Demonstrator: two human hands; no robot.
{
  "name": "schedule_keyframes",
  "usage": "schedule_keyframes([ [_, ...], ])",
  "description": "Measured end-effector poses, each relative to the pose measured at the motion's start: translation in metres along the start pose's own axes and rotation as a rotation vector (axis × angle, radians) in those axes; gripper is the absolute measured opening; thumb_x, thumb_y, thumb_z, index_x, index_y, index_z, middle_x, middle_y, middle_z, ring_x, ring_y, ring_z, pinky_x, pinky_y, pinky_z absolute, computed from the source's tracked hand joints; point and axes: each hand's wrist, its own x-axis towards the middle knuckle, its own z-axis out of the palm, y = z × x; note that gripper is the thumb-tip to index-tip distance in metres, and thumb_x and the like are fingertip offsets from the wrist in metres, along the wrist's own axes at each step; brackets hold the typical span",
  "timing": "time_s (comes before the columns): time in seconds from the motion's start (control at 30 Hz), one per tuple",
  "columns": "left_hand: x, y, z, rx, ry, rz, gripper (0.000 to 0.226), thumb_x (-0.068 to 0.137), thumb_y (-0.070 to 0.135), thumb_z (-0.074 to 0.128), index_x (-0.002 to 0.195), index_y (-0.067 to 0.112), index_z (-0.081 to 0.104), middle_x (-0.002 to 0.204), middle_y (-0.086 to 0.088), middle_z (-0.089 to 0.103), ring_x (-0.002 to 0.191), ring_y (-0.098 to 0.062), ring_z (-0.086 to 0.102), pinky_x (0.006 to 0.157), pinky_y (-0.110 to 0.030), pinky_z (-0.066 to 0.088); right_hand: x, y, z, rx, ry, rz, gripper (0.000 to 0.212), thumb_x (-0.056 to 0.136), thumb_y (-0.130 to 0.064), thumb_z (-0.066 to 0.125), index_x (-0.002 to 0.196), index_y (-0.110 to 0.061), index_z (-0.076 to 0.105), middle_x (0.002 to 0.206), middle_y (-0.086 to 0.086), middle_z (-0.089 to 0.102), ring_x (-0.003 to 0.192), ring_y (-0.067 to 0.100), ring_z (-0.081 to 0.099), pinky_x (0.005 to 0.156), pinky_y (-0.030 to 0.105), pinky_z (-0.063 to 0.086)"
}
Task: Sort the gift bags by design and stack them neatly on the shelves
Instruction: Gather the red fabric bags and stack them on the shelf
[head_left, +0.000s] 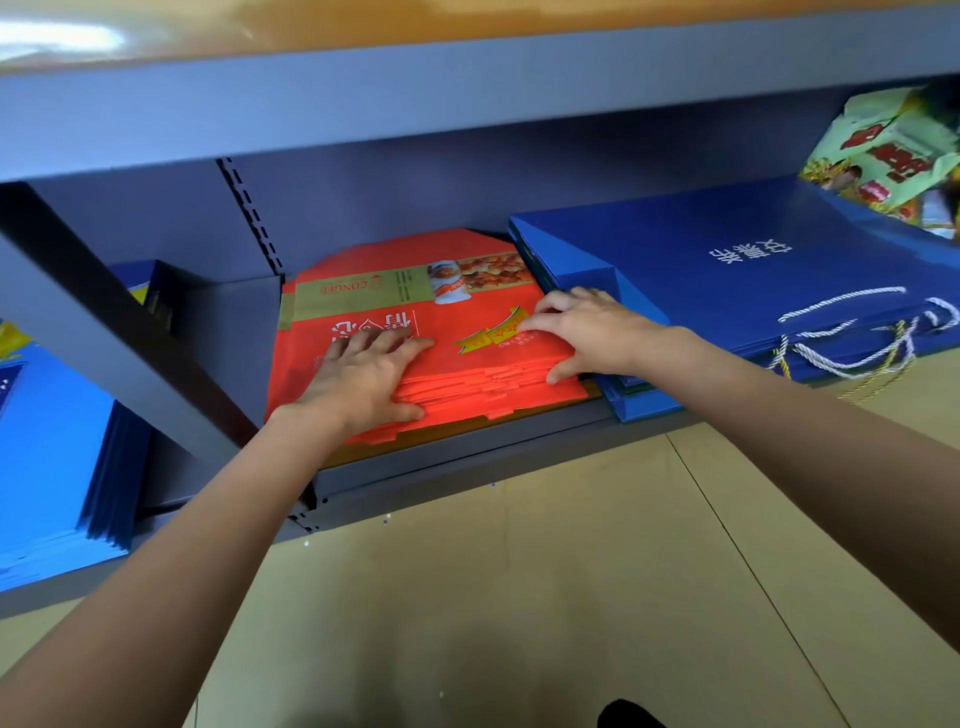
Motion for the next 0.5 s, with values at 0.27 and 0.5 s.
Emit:
schedule_keyframes([
  [0.27,0.003,0.008,-0.007,0.068,-0.016,-0.024,0.090,0.079,0.041,0.069,0.147,0.037,0.010,0.155,0.002,0.012,0.141,-0.029,0.013,0.113,-0.050,0.015,-0.012,0.014,0.011,-0.070,-0.053,0.137,0.086,0.080,-0.036,0.069,0.147,-0.024,0.016,0.134,0.012,0.049,0.139,0.026,0.018,0.114,0.046,0.006],
  [0.5,-0.005,0.006,-0.003,-0.025,-0.052,0.028,0.100,0.072,0.054,0.070,0.148,0.036,0.007,0.156,0.000,0.008,0.142,-0.028,0.009,0.114,-0.050,0.010,-0.023,0.006,0.020,0.285,-0.150,0.188,0.106,0.075,-0.029,0.075,0.147,-0.034,-0.003,0.154,0.014,0.013,0.144,0.024,-0.008,0.115,0.045,-0.001],
])
